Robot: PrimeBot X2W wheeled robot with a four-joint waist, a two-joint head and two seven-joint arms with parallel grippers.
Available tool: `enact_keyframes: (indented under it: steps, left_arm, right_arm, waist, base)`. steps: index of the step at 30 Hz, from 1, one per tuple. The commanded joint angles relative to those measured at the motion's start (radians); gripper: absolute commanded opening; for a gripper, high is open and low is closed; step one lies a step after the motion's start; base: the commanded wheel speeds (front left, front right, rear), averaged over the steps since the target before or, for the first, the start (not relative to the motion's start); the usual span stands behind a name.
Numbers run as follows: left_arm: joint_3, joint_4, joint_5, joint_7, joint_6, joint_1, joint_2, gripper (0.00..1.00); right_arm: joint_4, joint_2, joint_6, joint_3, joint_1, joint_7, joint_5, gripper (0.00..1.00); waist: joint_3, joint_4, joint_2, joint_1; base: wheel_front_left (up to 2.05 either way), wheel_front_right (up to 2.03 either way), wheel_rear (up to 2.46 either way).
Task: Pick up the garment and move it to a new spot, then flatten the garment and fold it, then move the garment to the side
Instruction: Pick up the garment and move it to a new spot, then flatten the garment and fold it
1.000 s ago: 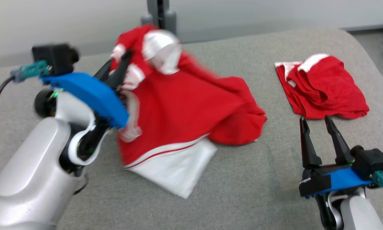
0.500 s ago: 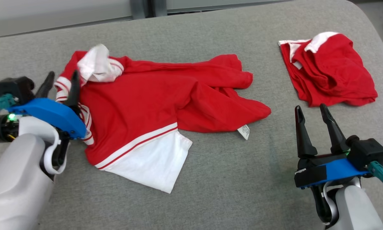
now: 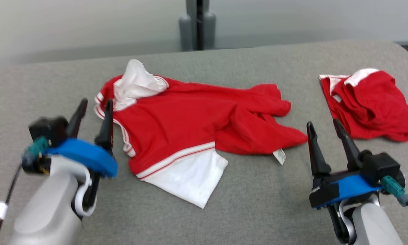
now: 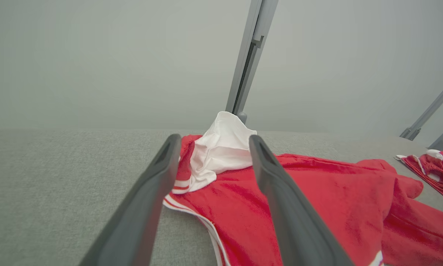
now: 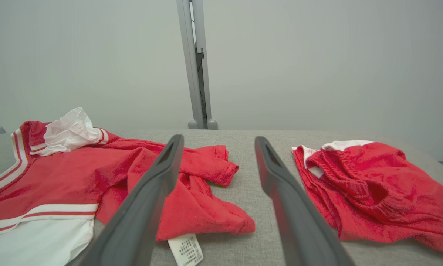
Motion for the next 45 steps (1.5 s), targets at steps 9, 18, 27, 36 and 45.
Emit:
enact_keyframes:
  steps: [9,18,27,36,45]
  left_arm:
    - [0.094,-0.163,0.004,-0.016,0.083,0.275,-0.063,1.00]
    - [0.194,-0.343,0.110,-0.016,0.150,0.522,-0.101,1.00]
    - [0.279,-0.436,0.173,-0.016,0.153,0.673,-0.143,1.00]
    - [0.297,-0.419,0.195,-0.016,0.132,0.679,-0.160,1.00]
    - [0.293,-0.400,0.201,-0.016,0.123,0.664,-0.168,1.00]
  right_arm:
    - [0.013,-0.002,0.000,-0.011,0.102,0.019,-0.005,1.00]
    - [0.022,-0.001,0.000,0.013,0.190,0.016,0.017,1.00]
    - [0.020,-0.001,0.000,0.019,0.255,-0.005,0.033,1.00]
    - [0.026,-0.001,0.000,0.028,0.230,-0.012,0.026,1.00]
    - [0.035,-0.001,0.000,0.023,0.214,-0.013,0.023,1.00]
  waist:
    - [-0.120,0.053,0.0000,0.0000]
    - [-0.174,0.062,0.0000,0.0000]
    - [-0.187,0.081,0.0000,0.0000]
    - [-0.188,0.081,0.0000,0.0000]
    - [-0.179,0.076,0.0000,0.0000]
  base:
    - [0.00,0.00,0.00]
    - [0.00,0.00,0.00]
    - [0.00,0.00,0.00]
    - [0.00,0.00,0.00]
    - [0.00,0.00,0.00]
